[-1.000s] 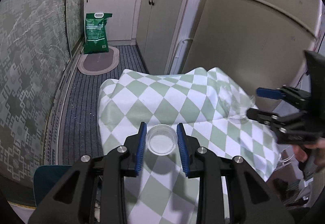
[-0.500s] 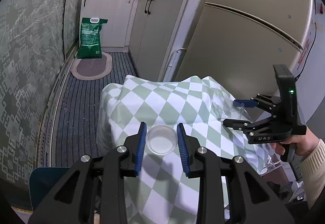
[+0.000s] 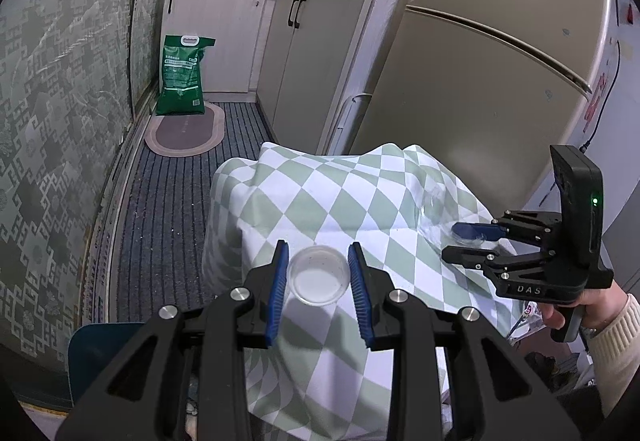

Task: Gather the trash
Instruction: 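Grasp the small white cup with the left tool while the right tool grasps the clear plastic container, then carry the cup and clear container to the teal bin and open both tools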

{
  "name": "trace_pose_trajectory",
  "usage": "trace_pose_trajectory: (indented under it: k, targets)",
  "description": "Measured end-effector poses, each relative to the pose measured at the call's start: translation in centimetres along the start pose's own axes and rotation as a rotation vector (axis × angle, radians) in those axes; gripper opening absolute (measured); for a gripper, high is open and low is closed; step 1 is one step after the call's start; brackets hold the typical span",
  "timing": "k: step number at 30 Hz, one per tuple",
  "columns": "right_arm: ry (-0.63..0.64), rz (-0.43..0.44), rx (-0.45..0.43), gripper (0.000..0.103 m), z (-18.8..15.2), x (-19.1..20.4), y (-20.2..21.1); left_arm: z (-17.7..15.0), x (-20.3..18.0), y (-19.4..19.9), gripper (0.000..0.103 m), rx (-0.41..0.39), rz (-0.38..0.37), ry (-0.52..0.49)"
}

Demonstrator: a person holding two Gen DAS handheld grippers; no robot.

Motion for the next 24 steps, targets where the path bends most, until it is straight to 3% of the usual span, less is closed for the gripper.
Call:
trace_pose_trajectory:
  k: [3, 9, 17, 24]
  targets:
    - [0.002, 0.008, -0.007, 0.030, -0.5, 0.8, 0.2, -0.3, 0.1, 0.6, 0.032, -0.010, -0.004, -0.005]
    - [0.006, -0.001, -0.028, 0.006, -1.0, 2.4, 0.3, -1.0, 0.9, 1.6, 0.032, -0.013, -0.019, 0.008]
    - [0.016, 0.022, -0.044, 0.005, -0.6, 5.4, 0.6, -2.5, 2.4, 3.5, 0.032, -0.007, 0.019, 0.012]
    - [0.086, 0.081, -0.048, 0.005, 0.2, 11.6, 0.3, -4.4, 5.2, 5.4, 0.032, 0.012, 0.069, 0.068]
Point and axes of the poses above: each gripper's, at about its wrist camera, not at the fingertips, and y roughly against the way its jaws point, x to its left, z to its top, the point moved 1 cm from there along -y, roughly the way its jaws point, and after that the axes turned 12 degrees about -y, right-handed, at the moved point
